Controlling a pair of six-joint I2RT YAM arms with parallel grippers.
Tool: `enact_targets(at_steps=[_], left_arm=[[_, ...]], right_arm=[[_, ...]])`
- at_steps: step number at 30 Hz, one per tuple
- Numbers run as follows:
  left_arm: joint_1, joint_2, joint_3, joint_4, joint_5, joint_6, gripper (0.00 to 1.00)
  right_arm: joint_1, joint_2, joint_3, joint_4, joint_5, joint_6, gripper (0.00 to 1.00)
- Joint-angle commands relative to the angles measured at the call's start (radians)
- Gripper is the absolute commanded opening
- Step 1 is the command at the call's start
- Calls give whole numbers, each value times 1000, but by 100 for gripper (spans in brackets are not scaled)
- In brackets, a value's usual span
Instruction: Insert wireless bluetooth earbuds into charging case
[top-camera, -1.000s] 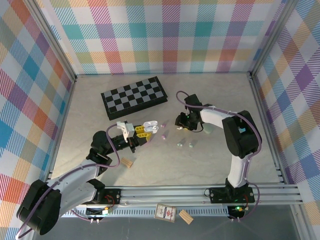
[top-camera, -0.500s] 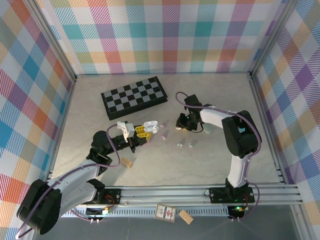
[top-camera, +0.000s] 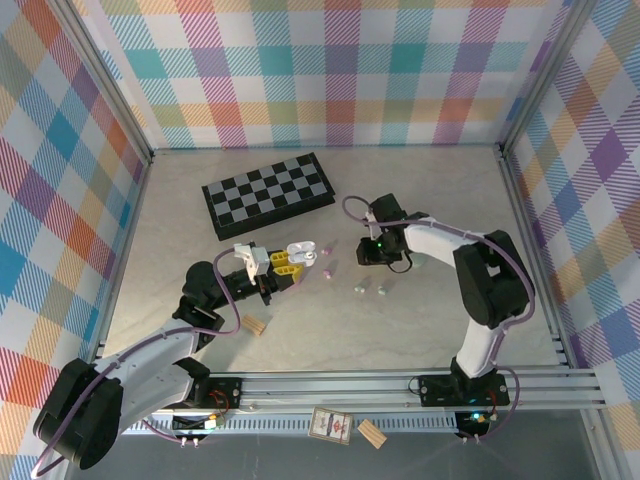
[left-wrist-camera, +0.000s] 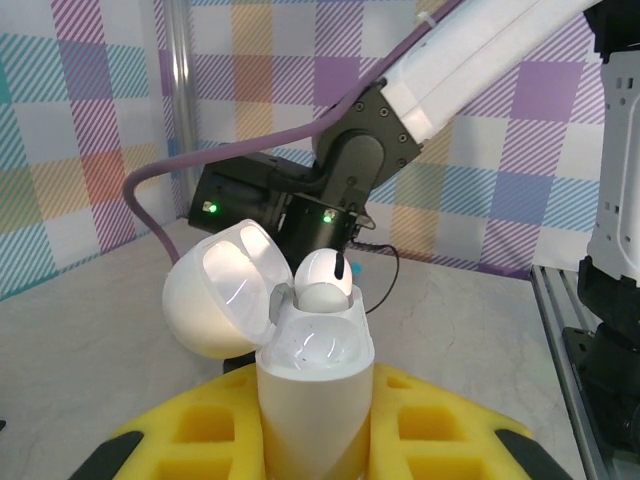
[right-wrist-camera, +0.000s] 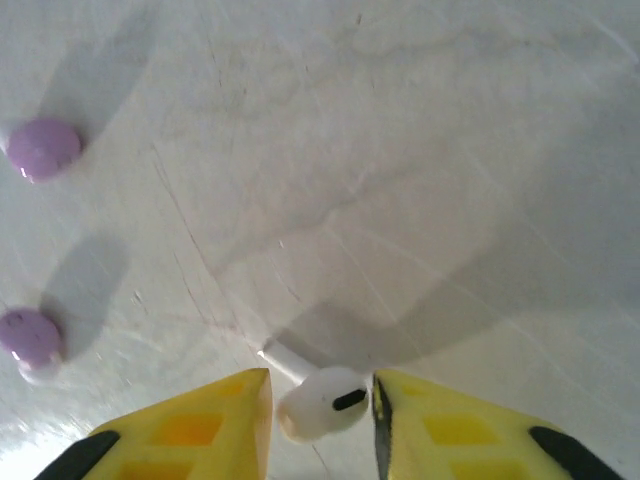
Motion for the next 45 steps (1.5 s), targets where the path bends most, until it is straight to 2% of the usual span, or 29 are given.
enact_targets(at_steps=[1,5,13,22,27,34,38,45], left_arm=[[8,-16,10,2,3,19,4],[8,-16,19,-9,8,19,4],[8,-13,33,-15,13,21,4],[8,-30,32,-24,12,23,4],[8,-36,26,-25,10,29,4],[8,-32,23,-25,11,30,4],[8,-34,21,-24,11,30,4],[8,-34,24,-22,11,30,4]], right_arm=[[7,-45,-68,18,41,-60,35],[8,-88,-126,48,65,-31,35],[6,-157,-133,93,88,141,45],[-22,-49,-43,15,-15,237,43],[-32,-18,-49,35,-116,219,40],[-32,-6,-79,60,-155,177,36],[-31,-12,-98,63,-160,165,34],[-31,4,-104,51,-137,125,39]])
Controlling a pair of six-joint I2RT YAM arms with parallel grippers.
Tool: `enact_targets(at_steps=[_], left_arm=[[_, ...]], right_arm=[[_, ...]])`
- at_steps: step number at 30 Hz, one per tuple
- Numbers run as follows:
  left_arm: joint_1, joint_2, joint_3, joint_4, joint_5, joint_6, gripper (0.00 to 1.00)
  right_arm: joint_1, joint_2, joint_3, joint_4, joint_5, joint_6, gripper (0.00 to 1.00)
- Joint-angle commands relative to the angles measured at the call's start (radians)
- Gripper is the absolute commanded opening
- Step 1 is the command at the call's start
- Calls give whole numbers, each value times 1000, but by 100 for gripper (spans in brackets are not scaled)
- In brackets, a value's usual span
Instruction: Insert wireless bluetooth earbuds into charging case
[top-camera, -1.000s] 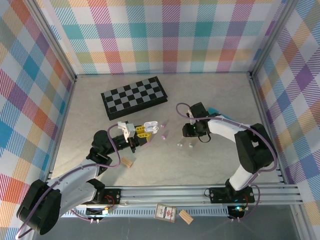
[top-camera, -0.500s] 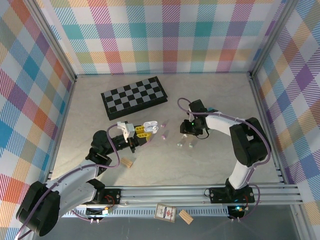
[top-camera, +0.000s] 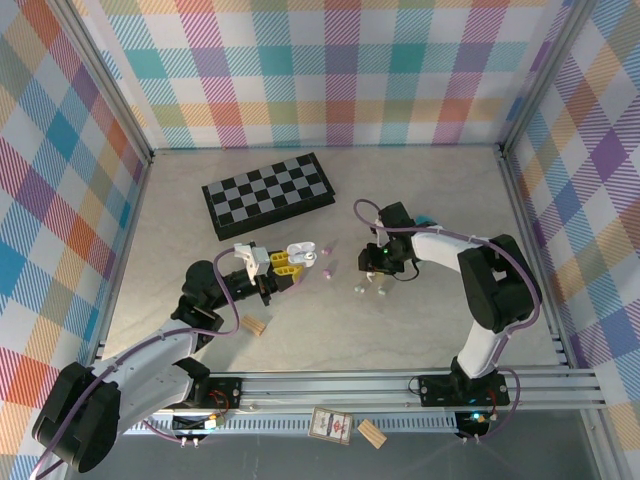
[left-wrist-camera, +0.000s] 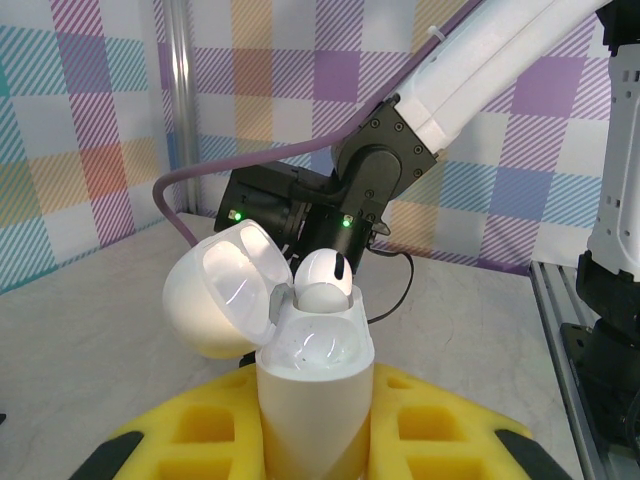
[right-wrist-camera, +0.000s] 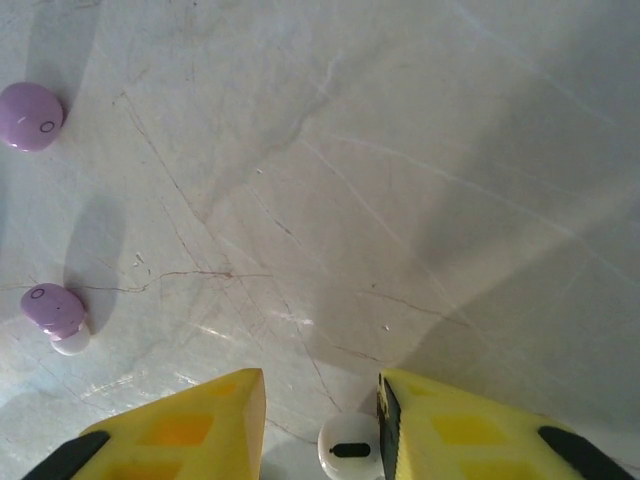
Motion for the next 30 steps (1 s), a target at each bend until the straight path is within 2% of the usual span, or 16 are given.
enact_targets(at_steps=[1,12,16,21,30], left_arm=[[8,-15,16,20,11,22,4],[8,-18,16,16,11,21,4],[7,-8,16,26,14,21,4],[7,6,22,39,22,15,4],[6,-29,16,-2,6,24,4]], right_arm=[[-2,20,-13,-25,3,-43,40],[-3,-55,-48,-75,-57,-69,40],[-4,-82,-51,-80,-3,-81,43],[-8,-44,-9,-63,19,-119,46],[-24,-9,3,-46,-24,-104,41]])
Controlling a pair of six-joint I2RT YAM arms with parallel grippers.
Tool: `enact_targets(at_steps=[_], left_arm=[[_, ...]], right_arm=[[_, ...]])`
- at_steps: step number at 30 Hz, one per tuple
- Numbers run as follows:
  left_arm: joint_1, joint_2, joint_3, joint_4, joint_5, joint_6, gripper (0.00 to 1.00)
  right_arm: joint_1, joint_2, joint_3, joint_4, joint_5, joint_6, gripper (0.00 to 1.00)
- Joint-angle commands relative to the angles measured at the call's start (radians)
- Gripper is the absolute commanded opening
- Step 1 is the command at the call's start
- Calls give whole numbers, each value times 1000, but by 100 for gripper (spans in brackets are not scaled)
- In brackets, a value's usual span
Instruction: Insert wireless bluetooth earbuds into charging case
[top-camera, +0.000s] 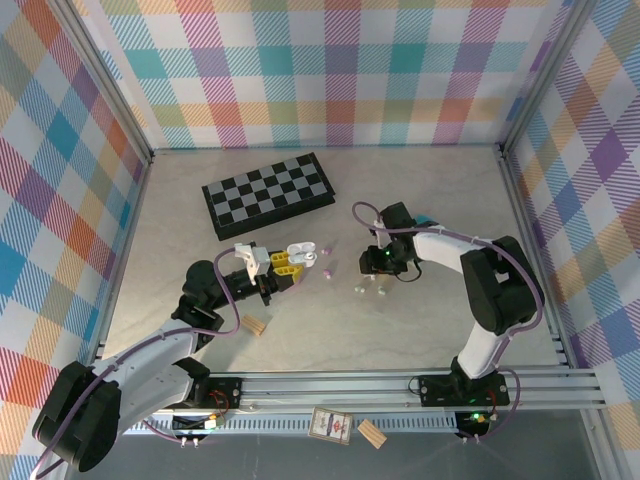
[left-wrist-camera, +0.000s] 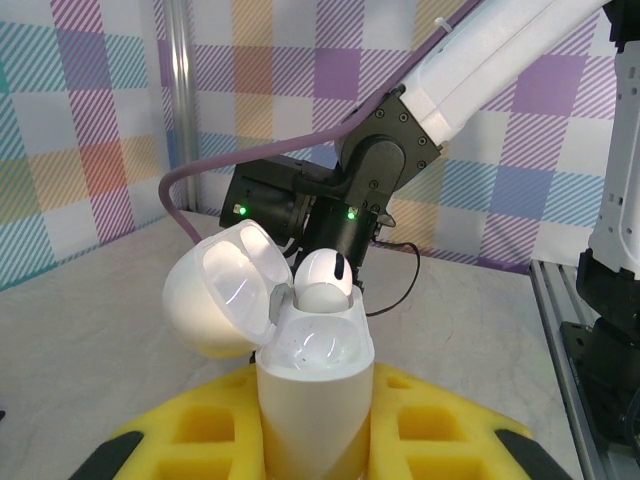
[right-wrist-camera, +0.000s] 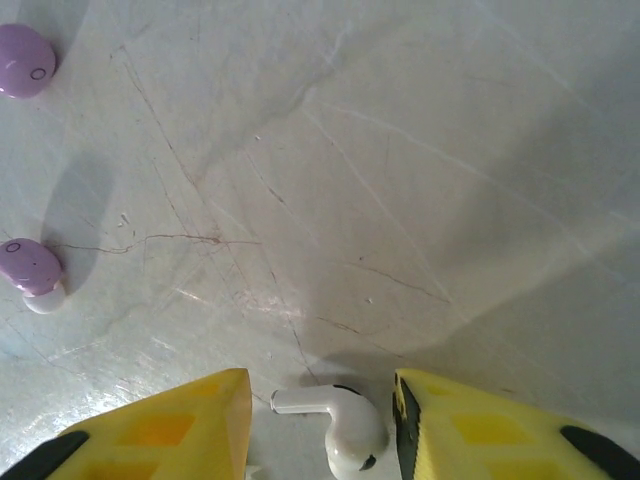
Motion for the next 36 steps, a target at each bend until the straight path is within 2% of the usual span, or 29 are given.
enact_targets(at_steps=[1,5,12,23,30,36], left_arm=[[6,-27,17,0,6,26,4],[6,-18,22,0,11,30,4],[6,11,35,22,23,26,4],[6,11,40,10,22,32,4],[6,22,40,26,22,27,4],[6,22,44,-13,4,31,4]], right_arm=[[-8,8,-8,4,-32,2,40],[-10,-9,-49,28,-46,28,37],[-17,-47,-97,67,-33,66,38],[-17,-43,-110,96,-26,85,22],[-18,-67,-115,92,-14,61,20],[-10,-164,-141,115,35,20,20]])
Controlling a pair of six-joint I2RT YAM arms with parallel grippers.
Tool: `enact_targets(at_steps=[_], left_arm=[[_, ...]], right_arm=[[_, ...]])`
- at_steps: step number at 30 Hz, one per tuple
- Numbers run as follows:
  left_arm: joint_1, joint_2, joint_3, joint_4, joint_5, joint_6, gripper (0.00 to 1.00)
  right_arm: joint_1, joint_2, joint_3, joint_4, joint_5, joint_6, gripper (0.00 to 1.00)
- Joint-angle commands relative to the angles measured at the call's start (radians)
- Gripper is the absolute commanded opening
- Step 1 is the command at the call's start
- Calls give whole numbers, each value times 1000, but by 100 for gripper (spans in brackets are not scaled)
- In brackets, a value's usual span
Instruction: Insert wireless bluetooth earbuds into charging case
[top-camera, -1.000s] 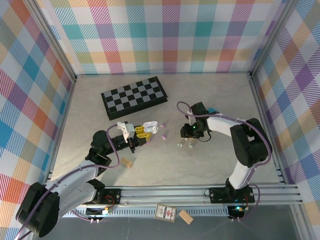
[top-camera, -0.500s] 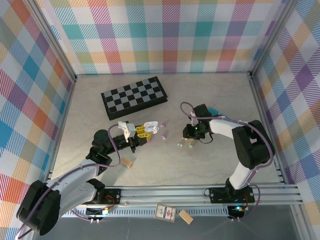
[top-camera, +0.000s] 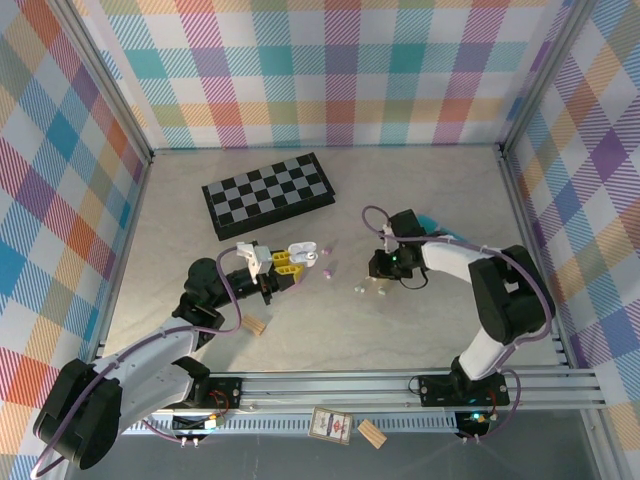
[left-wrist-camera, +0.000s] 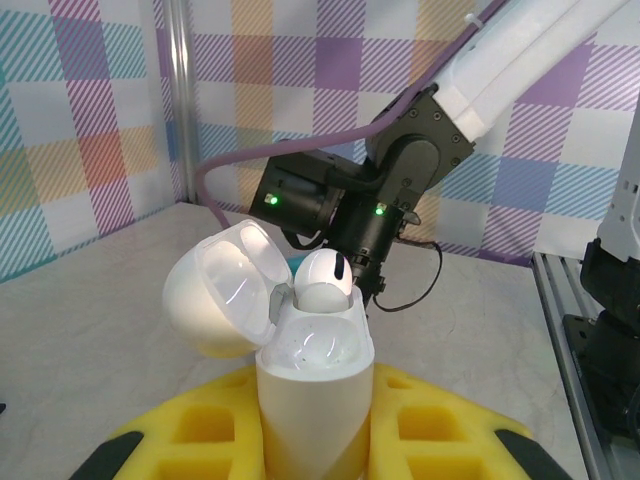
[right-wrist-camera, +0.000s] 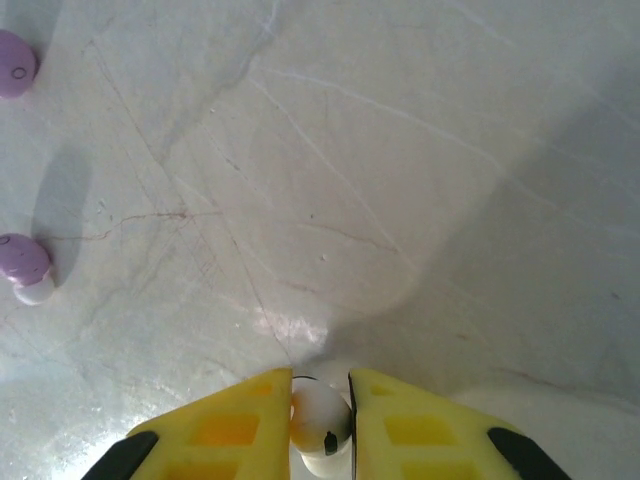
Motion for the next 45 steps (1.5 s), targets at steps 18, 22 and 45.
enact_targets(at_steps=[18,22,45], left_arm=[[-19,138,92,-29,-22,26,4],[-26,166,107,-24,-14,27,4],[-48,168,102,-3,-25,16,3]], right_arm=[[298,-526,43,17,404,-356,19],[383,-541,117,-8,477,-407,19],[550,-344,269,135,400,-503,20]])
